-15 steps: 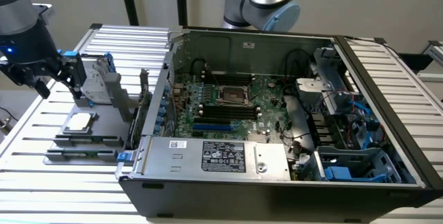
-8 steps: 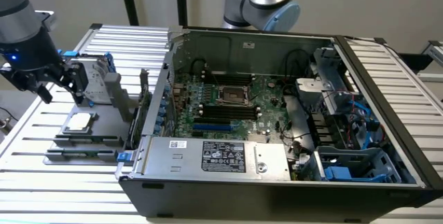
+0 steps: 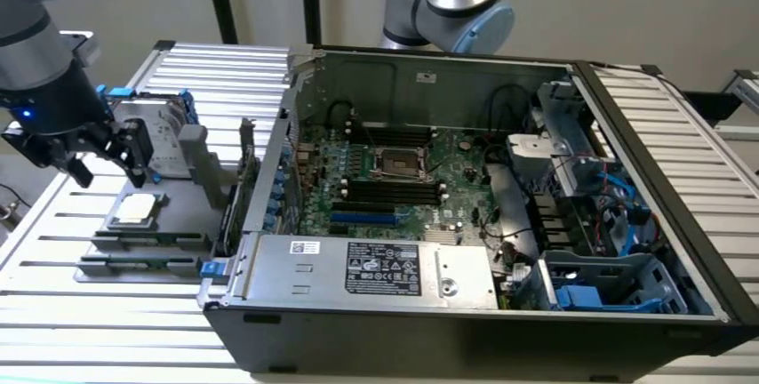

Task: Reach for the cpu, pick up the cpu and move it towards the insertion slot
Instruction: 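Pick up the cpu and move it towards the insertion slot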

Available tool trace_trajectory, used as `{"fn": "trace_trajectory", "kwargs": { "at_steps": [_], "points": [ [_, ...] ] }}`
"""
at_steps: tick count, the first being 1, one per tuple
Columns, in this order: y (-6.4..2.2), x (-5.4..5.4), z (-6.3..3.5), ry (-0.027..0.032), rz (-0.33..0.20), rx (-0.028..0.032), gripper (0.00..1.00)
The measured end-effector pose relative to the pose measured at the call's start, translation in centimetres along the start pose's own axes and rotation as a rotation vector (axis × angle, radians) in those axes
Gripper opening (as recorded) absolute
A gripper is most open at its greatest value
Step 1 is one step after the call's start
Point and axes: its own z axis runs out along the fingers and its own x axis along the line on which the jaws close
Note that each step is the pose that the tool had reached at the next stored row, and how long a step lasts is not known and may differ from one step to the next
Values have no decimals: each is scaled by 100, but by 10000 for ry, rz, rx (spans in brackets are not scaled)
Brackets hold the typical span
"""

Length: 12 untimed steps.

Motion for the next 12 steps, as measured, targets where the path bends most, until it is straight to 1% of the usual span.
{"fn": "trace_trajectory", "kwargs": {
  "at_steps": [3,5,9,12],
  "points": [
    [-4,0,45,-52,-10,3,71],
    [-5,0,82,-70,-15,3,71],
    [-8,0,155,-79,-22,3,71],
    [-14,-3,210,-80,-23,-11,71]
  ]
}}
